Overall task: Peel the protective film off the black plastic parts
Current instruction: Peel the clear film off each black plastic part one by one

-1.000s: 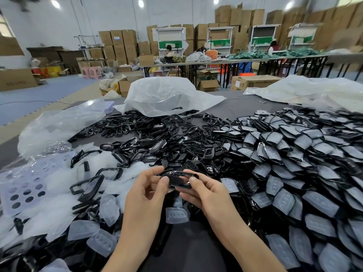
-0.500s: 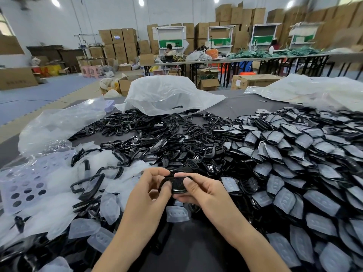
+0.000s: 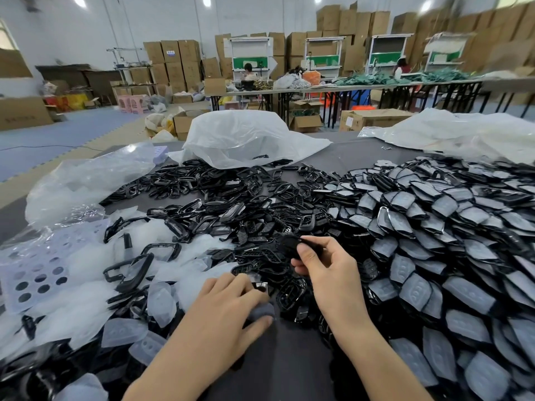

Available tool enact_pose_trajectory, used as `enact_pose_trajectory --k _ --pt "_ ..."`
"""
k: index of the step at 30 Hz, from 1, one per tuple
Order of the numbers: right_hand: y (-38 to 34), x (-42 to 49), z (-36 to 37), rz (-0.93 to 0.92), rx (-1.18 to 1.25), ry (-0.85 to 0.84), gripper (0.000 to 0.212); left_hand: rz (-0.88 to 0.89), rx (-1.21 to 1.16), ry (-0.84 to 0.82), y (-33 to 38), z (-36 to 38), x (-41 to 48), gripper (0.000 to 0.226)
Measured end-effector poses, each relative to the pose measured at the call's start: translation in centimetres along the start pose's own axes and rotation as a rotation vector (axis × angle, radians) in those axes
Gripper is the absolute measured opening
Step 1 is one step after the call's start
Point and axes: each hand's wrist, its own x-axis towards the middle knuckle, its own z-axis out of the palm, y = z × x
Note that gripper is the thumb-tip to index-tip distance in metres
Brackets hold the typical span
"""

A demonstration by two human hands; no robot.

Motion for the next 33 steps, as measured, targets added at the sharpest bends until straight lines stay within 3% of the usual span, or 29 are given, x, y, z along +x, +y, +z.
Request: enact_pose_trajectory --k 4,8,10,15,20,23,25,29,33 --pt "-0.1 0.0 0.2 0.035 0.061 -0.011 0.013 -0.019 -0.005 0.049 0.2 0.1 0.3 0.024" --pt "-0.6 -0.1 0.5 0.173 0.326 -0.071 0.01 -0.182 -0.291 0.142 0.4 -0.4 0.6 0.016" --pt "-0.7 -0.2 0.7 0.207 0.372 -0.099 0.01 -0.205 -0.363 0.106 0.3 -0.7 0.6 0.01" --pt "-0.6 -0.2 0.9 0.219 0.404 -0.105 0.011 -0.016 -0.156 -0.161 0.2 -0.5 0.1 0.044" --pt "-0.5 0.0 0.7 0.239 0.419 -0.11 0.01 -0.038 -0.122 -0.104 -0.5 -0.5 0.1 0.025" --pt "-0.4 0.0 0.7 0.242 0.41 -0.118 0.011 -0.006 -0.115 -0.065 -0.1 -0.8 0.1 0.03" --pt "-0.4 0.1 0.6 0.245 0.414 -0.124 0.013 -0.028 -0.217 -0.007 0.0 -1.1 0.4 0.027" --pt "-0.8 -0.2 0.6 0.263 0.475 -0.211 0.023 -0.297 -0.676 0.287 1.0 -2.2 1.2 0.021" --pt "-1.2 -1.2 1.2 0.296 0.57 -0.418 0.01 -0.429 -0.935 0.313 1.7 -2.4 1.5 0.029"
